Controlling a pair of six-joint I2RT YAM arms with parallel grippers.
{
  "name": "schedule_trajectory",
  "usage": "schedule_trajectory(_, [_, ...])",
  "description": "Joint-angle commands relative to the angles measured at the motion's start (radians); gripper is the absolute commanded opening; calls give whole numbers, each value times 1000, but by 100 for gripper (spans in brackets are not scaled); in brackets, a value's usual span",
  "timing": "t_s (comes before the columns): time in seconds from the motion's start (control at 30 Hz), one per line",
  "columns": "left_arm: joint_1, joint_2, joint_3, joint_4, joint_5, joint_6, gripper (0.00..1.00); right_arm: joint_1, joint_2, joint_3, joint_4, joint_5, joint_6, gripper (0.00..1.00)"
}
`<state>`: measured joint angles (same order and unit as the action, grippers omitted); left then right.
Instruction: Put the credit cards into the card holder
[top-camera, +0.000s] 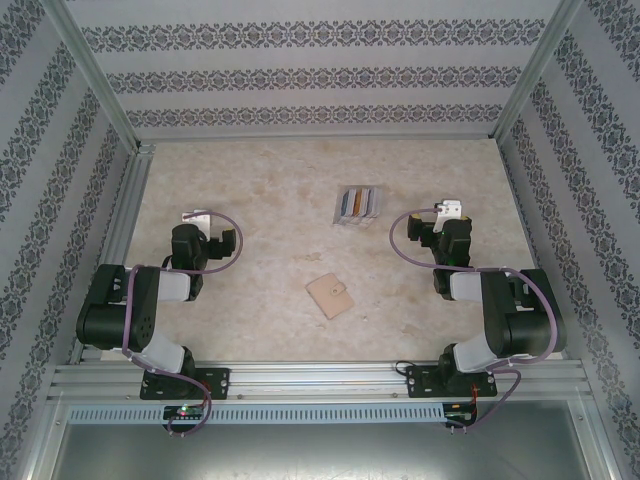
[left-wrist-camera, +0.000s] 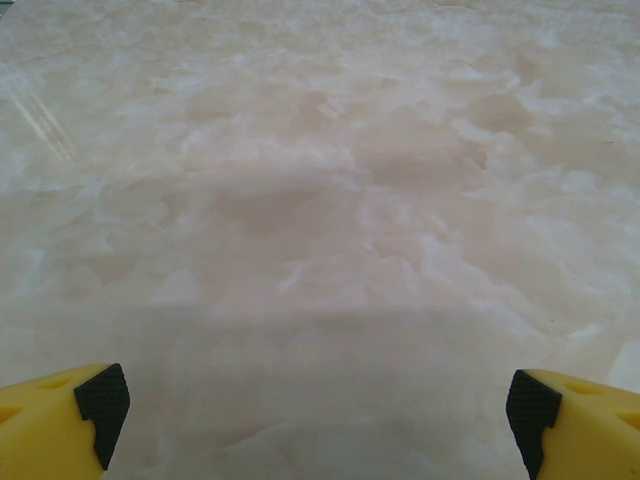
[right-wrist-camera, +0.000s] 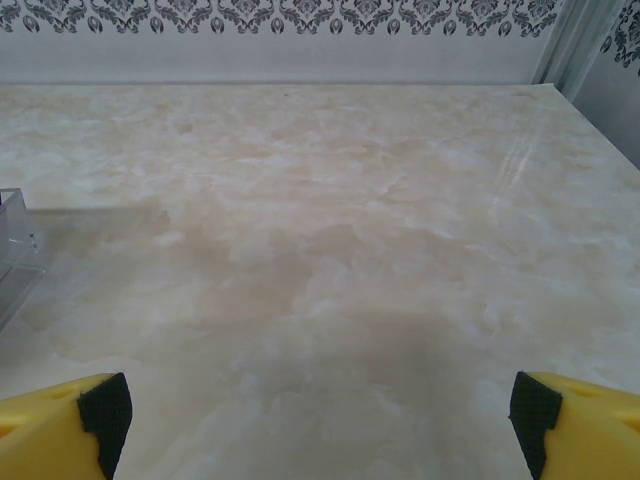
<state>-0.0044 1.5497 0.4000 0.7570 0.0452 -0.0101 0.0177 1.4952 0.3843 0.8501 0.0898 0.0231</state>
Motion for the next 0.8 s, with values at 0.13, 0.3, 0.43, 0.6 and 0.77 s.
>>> schedule_trajectory(0.13, [14, 9, 22, 55, 10, 10, 99, 9, 7, 2, 30, 10, 12, 98])
schedule_trajectory(0.3, [11, -31, 59, -43, 5, 13, 99, 11, -17, 4, 8, 67, 31, 98])
schedule_trajectory(0.43, [11, -132, 91, -206, -62, -41, 99, 21, -84, -6, -26, 93, 25, 98])
schedule_trajectory(0.6, [11, -233, 244, -582, -56, -156, 99, 4, -286, 114, -461, 17, 168, 98])
schedule_trajectory(0.77, [11, -261, 351, -763, 133, -263, 99, 6, -369, 163, -647, -256, 389, 97])
